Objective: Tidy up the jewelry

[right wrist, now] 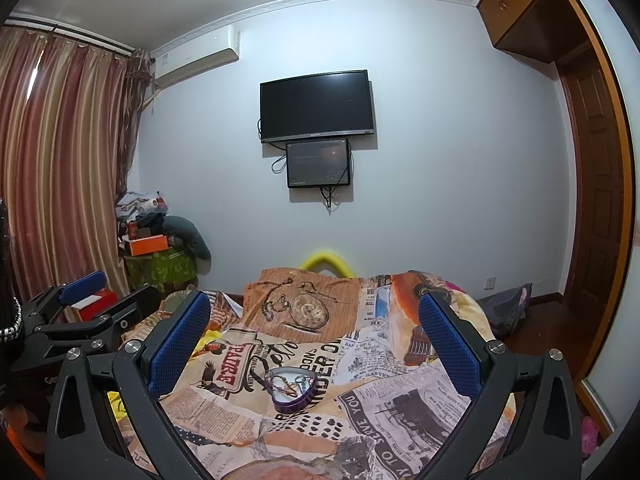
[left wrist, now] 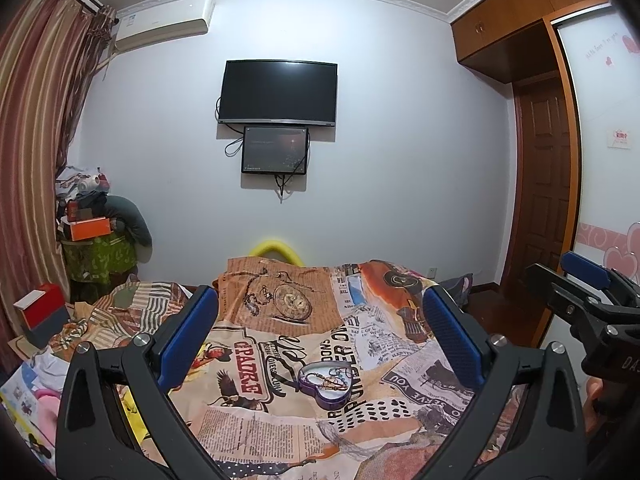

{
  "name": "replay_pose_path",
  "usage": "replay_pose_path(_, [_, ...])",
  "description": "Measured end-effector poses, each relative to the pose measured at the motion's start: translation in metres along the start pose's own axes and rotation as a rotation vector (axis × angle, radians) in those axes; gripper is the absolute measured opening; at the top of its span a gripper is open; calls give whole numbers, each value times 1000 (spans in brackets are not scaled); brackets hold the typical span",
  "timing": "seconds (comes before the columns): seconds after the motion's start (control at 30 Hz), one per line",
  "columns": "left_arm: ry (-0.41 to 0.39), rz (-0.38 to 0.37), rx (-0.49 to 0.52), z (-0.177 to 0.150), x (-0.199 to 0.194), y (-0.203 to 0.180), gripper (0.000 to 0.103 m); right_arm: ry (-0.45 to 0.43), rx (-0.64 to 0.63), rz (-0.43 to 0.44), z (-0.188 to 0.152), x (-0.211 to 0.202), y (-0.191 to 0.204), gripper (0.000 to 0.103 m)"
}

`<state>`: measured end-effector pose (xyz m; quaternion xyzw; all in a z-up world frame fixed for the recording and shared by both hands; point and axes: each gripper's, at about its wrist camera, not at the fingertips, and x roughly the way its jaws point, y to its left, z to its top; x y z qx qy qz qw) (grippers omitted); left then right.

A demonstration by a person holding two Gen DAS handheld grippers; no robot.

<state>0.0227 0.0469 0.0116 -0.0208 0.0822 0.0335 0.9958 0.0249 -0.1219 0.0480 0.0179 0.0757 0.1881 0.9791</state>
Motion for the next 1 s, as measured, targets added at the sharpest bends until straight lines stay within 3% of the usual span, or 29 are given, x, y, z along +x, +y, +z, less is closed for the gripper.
replay_pose_path(1.0, [24,-44,-31,-3,7,7,103,16,4,-11,-5,7,-2,103])
